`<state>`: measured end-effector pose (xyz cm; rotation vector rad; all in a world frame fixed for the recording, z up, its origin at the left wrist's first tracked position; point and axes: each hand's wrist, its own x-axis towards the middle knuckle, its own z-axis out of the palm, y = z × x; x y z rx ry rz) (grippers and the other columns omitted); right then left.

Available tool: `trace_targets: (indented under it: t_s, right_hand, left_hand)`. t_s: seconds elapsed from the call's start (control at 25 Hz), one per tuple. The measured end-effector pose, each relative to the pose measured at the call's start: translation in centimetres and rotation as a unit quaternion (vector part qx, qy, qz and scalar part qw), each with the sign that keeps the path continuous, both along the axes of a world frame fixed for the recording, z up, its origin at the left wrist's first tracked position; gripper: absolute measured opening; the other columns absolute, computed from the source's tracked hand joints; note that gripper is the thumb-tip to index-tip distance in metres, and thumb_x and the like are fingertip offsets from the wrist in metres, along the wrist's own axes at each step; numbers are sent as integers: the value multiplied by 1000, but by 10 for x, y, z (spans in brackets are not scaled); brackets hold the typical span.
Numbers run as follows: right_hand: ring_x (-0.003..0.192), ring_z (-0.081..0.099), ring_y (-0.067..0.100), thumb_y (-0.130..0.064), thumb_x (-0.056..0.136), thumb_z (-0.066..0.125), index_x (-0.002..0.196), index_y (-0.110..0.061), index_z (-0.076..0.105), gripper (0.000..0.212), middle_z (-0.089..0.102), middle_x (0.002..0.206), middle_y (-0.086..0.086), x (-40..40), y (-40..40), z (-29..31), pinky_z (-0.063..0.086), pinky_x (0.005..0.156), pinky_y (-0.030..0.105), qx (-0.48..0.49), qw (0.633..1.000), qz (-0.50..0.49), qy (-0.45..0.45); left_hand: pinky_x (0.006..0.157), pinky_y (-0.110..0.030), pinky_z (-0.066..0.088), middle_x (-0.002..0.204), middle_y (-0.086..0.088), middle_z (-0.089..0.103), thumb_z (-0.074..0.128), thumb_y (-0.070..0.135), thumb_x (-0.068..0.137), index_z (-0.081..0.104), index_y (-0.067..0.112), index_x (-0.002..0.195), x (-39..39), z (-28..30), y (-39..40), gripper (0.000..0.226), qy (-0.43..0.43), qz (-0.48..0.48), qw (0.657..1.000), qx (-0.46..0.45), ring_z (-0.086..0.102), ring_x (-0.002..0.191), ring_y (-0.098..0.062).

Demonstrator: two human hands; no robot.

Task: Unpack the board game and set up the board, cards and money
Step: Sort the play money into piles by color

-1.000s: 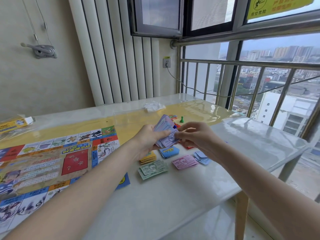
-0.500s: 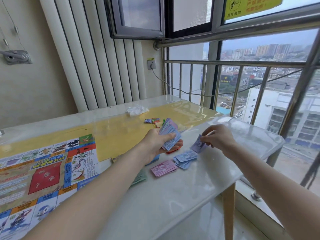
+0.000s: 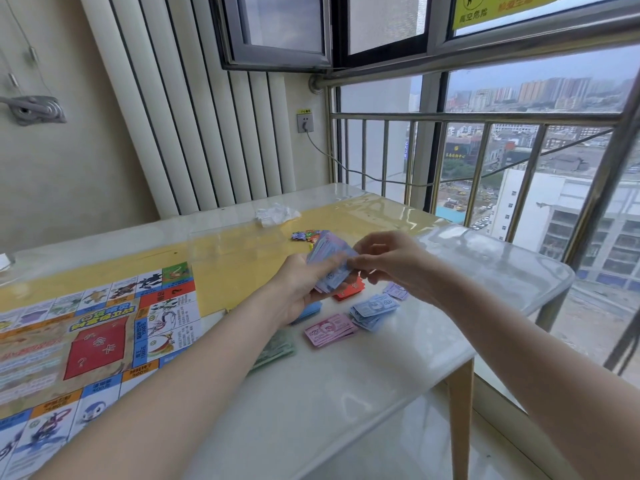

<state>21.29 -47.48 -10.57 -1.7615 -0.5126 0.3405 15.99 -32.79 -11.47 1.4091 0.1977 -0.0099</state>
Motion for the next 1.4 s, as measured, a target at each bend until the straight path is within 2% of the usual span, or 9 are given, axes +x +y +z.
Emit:
trace_targets:
  t_s: [0.16, 0.24, 0.4, 0.6, 0.84, 1.08, 1.24, 1.32, 1.4]
  right_hand:
    - [46, 53, 8, 3, 78, 67, 91, 6, 62, 14, 60, 62, 8, 0, 4, 2, 43, 44, 15, -2, 998, -50, -42]
    - [46, 52, 8, 2, 78, 67, 94, 8, 64, 17, 60, 60, 7, 2, 0, 2, 43, 46, 16, -2, 997, -57, -60]
    - [49, 53, 8, -1, 80, 65, 96, 6, 66, 17, 61, 65, 9, -1, 1, 2, 45, 50, 17, 21, 998, -37, -47]
    - [50, 54, 9, 1, 80, 65, 99, 5, 66, 19, 62, 65, 9, -1, -2, 6, 46, 50, 16, 20, 999, -26, -27]
    - [54, 55, 13, -5, 82, 65, 100, 3, 68, 19, 64, 68, 9, -7, 3, 2, 45, 48, 17, -15, 999, -34, -39]
    - [52, 54, 12, -4, 78, 69, 87, 5, 69, 13, 63, 64, 9, 0, -18, 2, 47, 49, 18, -61, 994, -91, -6]
    - [49, 55, 10, -5, 78, 69, 81, 2, 68, 7, 63, 64, 9, -2, -24, -13, 46, 43, 14, -185, 977, -107, 13]
    - [48, 55, 11, -9, 78, 68, 82, 1, 69, 10, 65, 66, 8, 0, -22, -21, 44, 41, 15, -292, 947, -109, -76]
    - [64, 60, 16, -19, 76, 72, 84, -7, 68, 15, 66, 78, 5, 0, -19, -27, 53, 55, 24, -411, 886, -106, -186]
  left_hand:
    - [74, -26, 56, 88, -11, 71, 48, 12, 95, 60, 3, 101, -8, 6, 19, 16, 7, -67, 998, -14, 69, 73, -16]
    - [70, -26, 57, 95, -15, 67, 48, 4, 93, 56, -1, 110, -9, 7, 26, 19, 3, -47, 999, -17, 70, 72, -18]
    - [54, -19, 56, 91, -12, 65, 54, 1, 90, 54, 1, 118, -9, 8, 28, 28, -8, 6, 1000, 21, 66, 67, -15]
    - [49, -17, 54, 82, -7, 64, 60, 2, 87, 60, 7, 101, -10, 7, 22, 15, -20, 45, 998, 47, 64, 64, -13]
    - [54, -20, 55, 83, -7, 63, 60, 6, 87, 58, 7, 105, -5, 5, 8, 19, -23, 33, 998, 44, 61, 70, -15]
    - [56, -22, 58, 79, -9, 68, 57, 6, 89, 60, 2, 95, -7, 3, 5, 8, -21, 7, 1000, 7, 67, 57, -11]
    - [62, -24, 59, 75, -11, 71, 56, 4, 90, 61, 0, 90, -11, -1, 12, 6, -12, 6, 999, 39, 70, 60, -15]
    - [59, -22, 58, 73, -11, 71, 56, 4, 90, 61, 1, 90, -14, -4, 13, 6, -5, 9, 999, 41, 70, 59, -14]
    - [56, -21, 57, 74, -13, 71, 57, 4, 89, 61, -2, 93, -15, -6, 12, 8, 6, 5, 999, 44, 69, 58, -14]
